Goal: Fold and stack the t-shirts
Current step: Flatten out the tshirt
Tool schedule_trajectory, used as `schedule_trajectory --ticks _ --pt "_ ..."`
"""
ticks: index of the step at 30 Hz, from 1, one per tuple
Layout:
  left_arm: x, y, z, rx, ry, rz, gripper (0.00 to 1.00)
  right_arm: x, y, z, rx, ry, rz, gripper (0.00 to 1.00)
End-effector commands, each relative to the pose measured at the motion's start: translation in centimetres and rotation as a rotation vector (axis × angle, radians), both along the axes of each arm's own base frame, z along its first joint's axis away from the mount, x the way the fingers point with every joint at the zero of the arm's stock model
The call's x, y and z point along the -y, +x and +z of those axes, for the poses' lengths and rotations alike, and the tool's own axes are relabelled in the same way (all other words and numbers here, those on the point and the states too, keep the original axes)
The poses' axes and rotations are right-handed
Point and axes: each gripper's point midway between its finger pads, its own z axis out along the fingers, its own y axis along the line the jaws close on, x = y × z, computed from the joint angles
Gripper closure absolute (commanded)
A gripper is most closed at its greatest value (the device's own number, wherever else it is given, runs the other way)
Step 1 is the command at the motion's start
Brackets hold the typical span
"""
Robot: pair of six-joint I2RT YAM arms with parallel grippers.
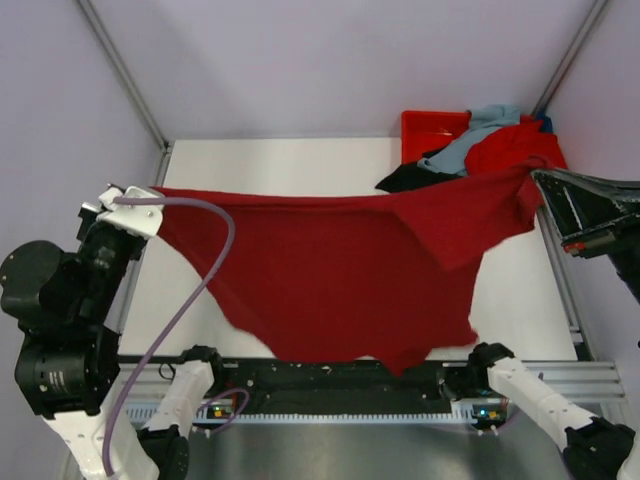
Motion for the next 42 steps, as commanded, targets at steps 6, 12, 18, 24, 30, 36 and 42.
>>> schedule_trajectory --ticks 6,12,18,24,30,36,42 --pt "-2.9 3.6 -2.3 -0.113 -0.041 0.153 1.0 -1.4 5.9 -3.7 -0.176 -0.039 -0.039 1.0" --pt "-3.9 12.9 -9.0 -0.274 -0.025 0.156 1.0 -5.8 18.1 -11.2 -0.37 -0.119 -0.041 1.0" --pt "-5.6 22.1 -17.5 -0.415 0.006 0.194 1.0 -8.5 29.3 -20.5 -0.554 -0.179 -0.08 1.0" --pt "-7.4 30.0 -25.0 -0.521 0.018 0.213 1.0 -9.6 36.9 -31.1 -0.769 -0.204 -0.058 1.0" --pt "-8.6 33.8 -30.7 -0.616 0.063 0.218 1.0 -9.1 39.9 -38.6 -0.92 -0.226 -0.05 1.0" --pt "-9.0 33.5 -32.5 -0.661 0.098 0.214 1.0 -10.1 38.3 -39.8 -0.978 -0.251 0.048 1.0" --pt "-12.6 31.2 -26.7 -0.57 0.055 0.355 1.0 -10.7 35.3 -34.3 -0.858 -0.268 0.096 1.0"
